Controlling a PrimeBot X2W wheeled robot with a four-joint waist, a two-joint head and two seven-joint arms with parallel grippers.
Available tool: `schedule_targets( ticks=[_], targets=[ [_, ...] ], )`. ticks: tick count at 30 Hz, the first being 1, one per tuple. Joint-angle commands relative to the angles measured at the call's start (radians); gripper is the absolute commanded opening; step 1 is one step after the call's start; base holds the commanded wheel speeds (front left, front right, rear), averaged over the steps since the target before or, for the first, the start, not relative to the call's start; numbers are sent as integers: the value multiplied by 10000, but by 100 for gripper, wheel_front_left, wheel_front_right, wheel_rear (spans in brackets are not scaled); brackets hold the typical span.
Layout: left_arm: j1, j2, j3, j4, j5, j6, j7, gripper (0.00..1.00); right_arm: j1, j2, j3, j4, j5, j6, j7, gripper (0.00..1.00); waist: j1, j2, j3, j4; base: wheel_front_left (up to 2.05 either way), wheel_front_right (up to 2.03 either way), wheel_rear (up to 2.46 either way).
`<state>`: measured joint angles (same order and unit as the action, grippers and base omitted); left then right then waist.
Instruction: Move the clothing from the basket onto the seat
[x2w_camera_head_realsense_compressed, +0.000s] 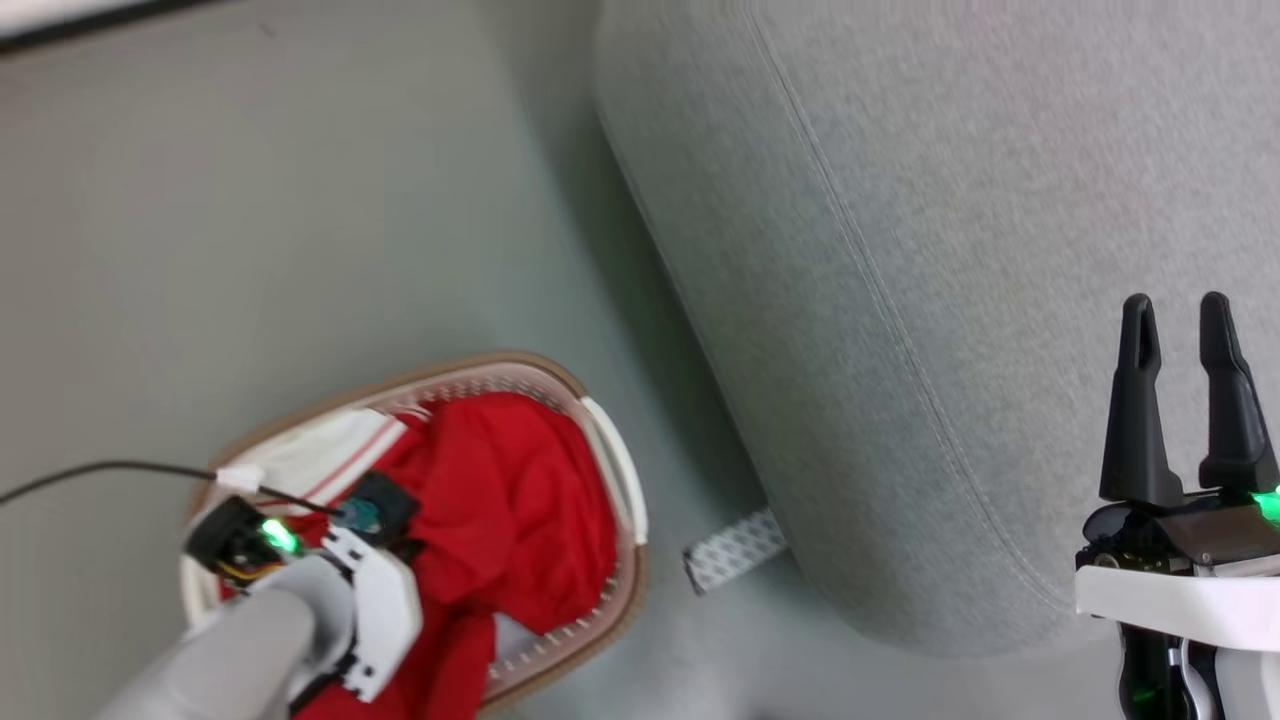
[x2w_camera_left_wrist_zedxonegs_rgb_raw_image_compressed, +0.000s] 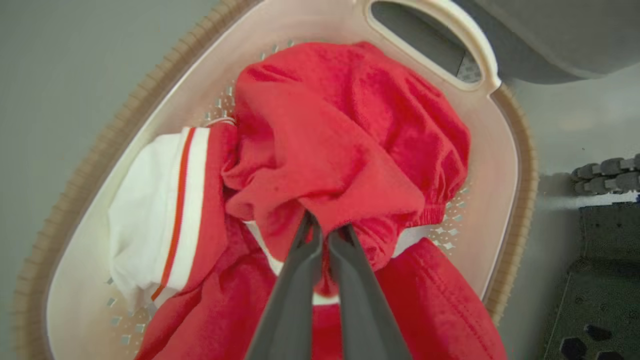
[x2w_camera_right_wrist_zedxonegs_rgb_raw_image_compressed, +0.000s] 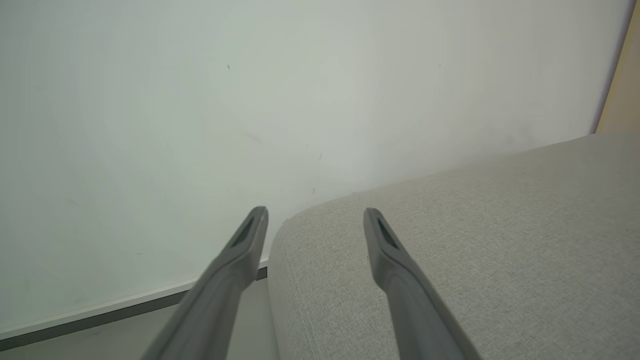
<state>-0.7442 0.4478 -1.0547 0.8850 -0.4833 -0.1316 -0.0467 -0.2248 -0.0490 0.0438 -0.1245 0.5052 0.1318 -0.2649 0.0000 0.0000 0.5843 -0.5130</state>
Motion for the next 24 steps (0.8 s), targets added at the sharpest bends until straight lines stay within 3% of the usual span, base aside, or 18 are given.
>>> schedule_targets(
  ticks=[1,13,24],
  targets=[
    [138,-37,-22,-42,-129,20,-157,0,-91,-27,-92,87,-102,-21,6,100,0,0,-615,534,0,0,0],
    [990,-1142,105,-943,-1435,18,-1991,0,263,-32,-199,1406,-1048,-21,6,100,0,0,-3249,2523,0,0,0],
    [1281,-1308,1504,-3272,-1802,79,-2180,0,600,-35,181,2308,-1151,-21,6,100,0,0,-4663,4067,0,0,0]
  ],
)
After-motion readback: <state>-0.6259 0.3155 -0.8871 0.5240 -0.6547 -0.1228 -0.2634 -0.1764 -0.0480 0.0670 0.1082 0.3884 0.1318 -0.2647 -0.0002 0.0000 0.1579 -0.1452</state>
